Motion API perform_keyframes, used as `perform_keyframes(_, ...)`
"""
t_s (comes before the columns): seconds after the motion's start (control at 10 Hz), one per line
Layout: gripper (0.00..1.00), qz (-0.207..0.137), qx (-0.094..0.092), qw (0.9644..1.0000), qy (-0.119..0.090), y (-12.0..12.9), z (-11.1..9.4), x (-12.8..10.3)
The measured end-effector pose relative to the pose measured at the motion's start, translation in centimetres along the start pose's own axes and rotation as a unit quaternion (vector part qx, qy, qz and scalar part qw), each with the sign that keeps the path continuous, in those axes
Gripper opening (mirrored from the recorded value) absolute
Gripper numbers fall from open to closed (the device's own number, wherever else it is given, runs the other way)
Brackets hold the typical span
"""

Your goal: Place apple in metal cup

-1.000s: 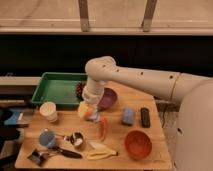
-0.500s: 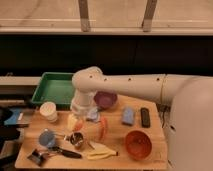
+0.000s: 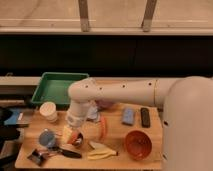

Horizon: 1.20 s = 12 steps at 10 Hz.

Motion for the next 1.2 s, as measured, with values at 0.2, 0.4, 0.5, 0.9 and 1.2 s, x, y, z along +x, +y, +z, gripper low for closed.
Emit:
perform_keyframes(0.2, 0.06, 0.012, -0.001, 0.9999, 0.003, -0.2, 0.5, 0.6)
perform_keyframes(0.4, 0.28, 0.029, 0.006, 0.9996, 0.003, -1.0, 0.2, 1.1)
perform_keyframes(0.5, 0.36, 0.032, 0.008, 0.9994, 0.004, -1.3, 0.2, 1.2)
perform_keyframes(0.9, 0.76, 0.040, 0.010, 0.9991, 0.006, -2.4, 0.1, 1.3)
perform_keyframes(1.2, 0.80, 0.035, 0.016, 0.9992, 0.008, -2.7, -0.4, 0.8)
